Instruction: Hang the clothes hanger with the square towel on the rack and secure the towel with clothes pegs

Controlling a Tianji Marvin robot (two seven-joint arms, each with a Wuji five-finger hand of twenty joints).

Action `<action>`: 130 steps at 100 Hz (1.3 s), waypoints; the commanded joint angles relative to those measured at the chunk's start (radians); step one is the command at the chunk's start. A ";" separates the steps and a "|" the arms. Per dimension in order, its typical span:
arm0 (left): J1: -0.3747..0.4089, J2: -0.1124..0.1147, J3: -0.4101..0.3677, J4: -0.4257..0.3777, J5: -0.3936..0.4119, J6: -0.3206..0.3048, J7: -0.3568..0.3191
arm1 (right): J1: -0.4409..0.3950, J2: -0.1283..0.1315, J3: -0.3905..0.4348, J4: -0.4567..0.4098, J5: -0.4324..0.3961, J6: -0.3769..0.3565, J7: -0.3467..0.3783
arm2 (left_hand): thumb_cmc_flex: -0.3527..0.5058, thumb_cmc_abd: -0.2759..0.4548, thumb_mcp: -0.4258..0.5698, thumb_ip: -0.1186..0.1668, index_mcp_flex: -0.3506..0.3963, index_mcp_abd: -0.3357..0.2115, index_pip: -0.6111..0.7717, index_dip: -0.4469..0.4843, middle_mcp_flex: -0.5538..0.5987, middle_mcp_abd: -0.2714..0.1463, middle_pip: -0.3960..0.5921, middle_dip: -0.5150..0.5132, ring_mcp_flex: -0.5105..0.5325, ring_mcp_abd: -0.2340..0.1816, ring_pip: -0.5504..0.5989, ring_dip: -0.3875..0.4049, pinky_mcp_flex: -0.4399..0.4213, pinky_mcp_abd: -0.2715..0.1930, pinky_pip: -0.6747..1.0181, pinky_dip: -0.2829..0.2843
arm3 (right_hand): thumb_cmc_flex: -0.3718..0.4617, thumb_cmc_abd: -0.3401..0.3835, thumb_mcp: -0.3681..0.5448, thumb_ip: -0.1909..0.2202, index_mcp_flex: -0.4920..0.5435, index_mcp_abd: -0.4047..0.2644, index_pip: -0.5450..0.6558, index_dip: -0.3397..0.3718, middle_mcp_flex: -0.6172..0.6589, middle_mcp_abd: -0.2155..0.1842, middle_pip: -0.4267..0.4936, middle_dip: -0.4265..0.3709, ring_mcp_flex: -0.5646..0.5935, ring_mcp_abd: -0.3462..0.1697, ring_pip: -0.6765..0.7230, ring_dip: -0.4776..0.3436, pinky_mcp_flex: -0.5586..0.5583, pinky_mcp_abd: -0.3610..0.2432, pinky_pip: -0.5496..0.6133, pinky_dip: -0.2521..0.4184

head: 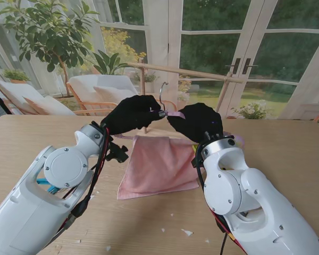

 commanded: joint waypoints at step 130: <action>0.239 0.053 -0.392 0.060 0.438 -0.282 -0.042 | -0.023 -0.014 0.055 -0.021 0.065 0.108 -0.009 | -0.082 0.012 0.104 0.036 -0.290 -0.021 -0.607 -0.919 -0.652 -0.093 -0.673 -0.657 -0.676 -0.296 -1.021 -0.538 -0.644 -0.346 -1.229 -0.436 | 0.028 0.062 0.029 0.066 0.060 0.020 0.026 0.023 0.082 0.071 0.085 -0.022 0.023 -0.027 0.203 0.112 0.079 -0.072 0.205 1.158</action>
